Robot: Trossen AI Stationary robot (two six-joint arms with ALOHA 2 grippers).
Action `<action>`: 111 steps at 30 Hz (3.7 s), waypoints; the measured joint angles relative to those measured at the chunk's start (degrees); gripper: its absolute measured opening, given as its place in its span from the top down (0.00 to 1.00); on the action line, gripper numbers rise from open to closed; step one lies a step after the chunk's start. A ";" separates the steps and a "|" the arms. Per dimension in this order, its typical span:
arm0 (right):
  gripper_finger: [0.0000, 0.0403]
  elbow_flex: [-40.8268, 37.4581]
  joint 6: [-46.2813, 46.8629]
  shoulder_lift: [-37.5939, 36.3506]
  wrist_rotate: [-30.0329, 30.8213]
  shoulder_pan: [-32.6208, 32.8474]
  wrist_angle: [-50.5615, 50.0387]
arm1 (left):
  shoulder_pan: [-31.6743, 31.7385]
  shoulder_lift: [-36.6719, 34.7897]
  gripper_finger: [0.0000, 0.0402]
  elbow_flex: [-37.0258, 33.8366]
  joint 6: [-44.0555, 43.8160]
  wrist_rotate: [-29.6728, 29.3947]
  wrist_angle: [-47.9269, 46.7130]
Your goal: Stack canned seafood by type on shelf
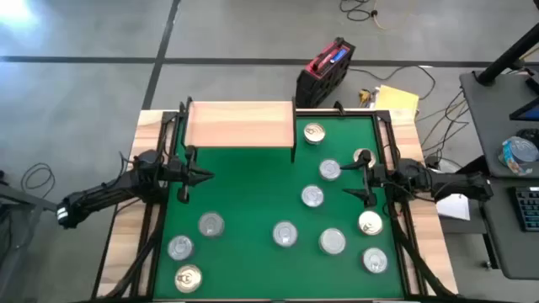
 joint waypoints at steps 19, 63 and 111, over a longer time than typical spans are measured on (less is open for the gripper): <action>0.14 0.00 0.00 0.00 0.00 0.00 0.00 | 0.00 -0.02 0.96 0.02 0.00 -0.02 0.00; 0.14 0.00 0.00 0.00 0.00 0.00 0.00 | -0.01 -0.01 0.96 0.02 0.00 0.00 0.01; 0.14 0.01 15.12 0.00 -0.63 0.02 9.23 | -0.26 0.53 0.96 0.00 -38.33 -17.44 21.20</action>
